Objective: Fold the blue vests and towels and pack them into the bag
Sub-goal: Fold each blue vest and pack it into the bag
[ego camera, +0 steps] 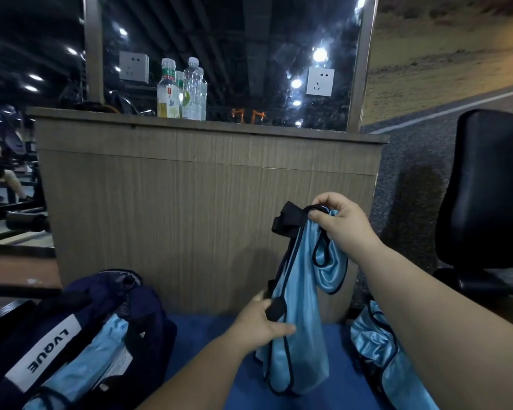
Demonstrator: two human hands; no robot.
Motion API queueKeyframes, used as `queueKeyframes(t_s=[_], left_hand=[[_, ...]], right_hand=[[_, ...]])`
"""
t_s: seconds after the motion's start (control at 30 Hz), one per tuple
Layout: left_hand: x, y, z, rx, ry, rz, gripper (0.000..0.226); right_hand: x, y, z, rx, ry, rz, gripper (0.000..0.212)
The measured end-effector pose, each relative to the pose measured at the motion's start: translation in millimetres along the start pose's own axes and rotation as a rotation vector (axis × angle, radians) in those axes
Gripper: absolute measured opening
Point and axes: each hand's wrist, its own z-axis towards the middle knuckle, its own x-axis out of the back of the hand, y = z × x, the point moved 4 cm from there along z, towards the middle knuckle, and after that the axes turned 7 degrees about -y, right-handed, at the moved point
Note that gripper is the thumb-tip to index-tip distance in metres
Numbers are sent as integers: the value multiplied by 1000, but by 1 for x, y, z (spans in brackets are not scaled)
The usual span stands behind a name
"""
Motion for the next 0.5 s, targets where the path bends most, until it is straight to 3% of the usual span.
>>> queueKeyframes(t_s=[0.17, 0.23, 0.33, 0.5], left_hand=[[-13, -1, 0, 43, -107, -104, 65], [-10, 2, 0, 22, -79, -68, 53], [-4, 4, -1, 16, -19, 18, 56], [-15, 14, -5, -58, -55, 58, 62]], right_hand=[[0, 0, 1, 11, -11, -3, 16], [4, 1, 1, 15, 15, -21, 16], [8, 4, 0, 5, 36, 7, 16], [5, 9, 0, -4, 30, 21, 15]])
